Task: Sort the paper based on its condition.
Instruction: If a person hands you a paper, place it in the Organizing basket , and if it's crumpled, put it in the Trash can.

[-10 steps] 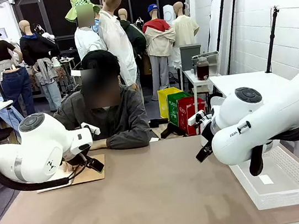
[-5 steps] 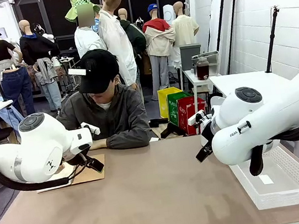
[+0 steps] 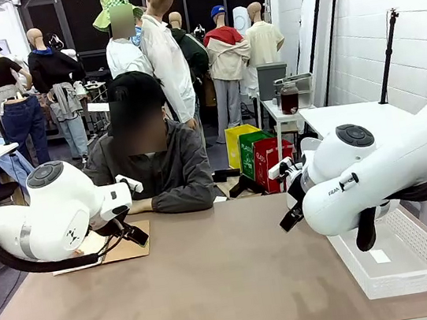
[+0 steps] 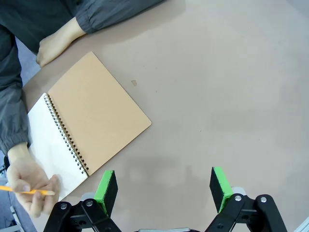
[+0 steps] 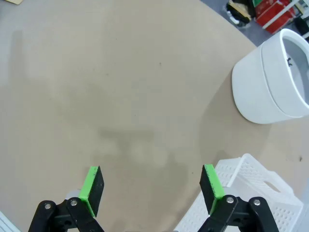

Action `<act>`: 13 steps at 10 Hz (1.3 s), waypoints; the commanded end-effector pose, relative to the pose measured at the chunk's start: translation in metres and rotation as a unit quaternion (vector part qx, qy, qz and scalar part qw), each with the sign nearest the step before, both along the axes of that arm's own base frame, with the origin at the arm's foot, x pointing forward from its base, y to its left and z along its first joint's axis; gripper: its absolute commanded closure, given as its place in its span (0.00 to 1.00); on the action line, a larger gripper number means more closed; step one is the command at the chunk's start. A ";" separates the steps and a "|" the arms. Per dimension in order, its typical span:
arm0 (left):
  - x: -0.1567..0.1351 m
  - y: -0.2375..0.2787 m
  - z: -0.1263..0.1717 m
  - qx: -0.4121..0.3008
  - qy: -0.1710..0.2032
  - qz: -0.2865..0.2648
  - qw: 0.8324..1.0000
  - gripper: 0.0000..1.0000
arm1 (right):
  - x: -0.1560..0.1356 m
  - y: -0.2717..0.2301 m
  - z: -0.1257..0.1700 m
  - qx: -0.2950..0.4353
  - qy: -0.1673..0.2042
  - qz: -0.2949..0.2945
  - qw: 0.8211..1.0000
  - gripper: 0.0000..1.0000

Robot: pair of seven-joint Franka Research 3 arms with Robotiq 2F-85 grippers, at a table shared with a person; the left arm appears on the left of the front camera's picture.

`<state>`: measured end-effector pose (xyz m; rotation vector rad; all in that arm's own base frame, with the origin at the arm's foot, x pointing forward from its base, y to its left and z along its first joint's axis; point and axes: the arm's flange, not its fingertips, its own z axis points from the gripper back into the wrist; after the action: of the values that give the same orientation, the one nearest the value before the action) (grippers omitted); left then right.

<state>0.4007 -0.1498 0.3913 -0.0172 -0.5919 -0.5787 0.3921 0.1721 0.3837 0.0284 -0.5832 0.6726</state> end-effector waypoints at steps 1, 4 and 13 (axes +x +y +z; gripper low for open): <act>-0.001 0.003 0.013 0.002 -0.009 0.001 1.000 0.00 | 0.000 0.000 0.011 0.016 0.004 0.004 1.000 0.00; -0.015 0.001 0.055 0.015 -0.030 0.014 0.999 0.00 | -0.005 -0.008 0.065 0.040 -0.004 0.026 0.999 0.00; -0.055 -0.016 0.146 0.003 -0.043 -0.018 0.999 0.00 | -0.034 -0.012 0.152 0.053 -0.043 0.072 0.995 0.00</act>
<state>0.3486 -0.1663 0.5401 0.0111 -0.6792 -0.6354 0.3547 0.1621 0.5395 0.1078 -0.7159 0.7564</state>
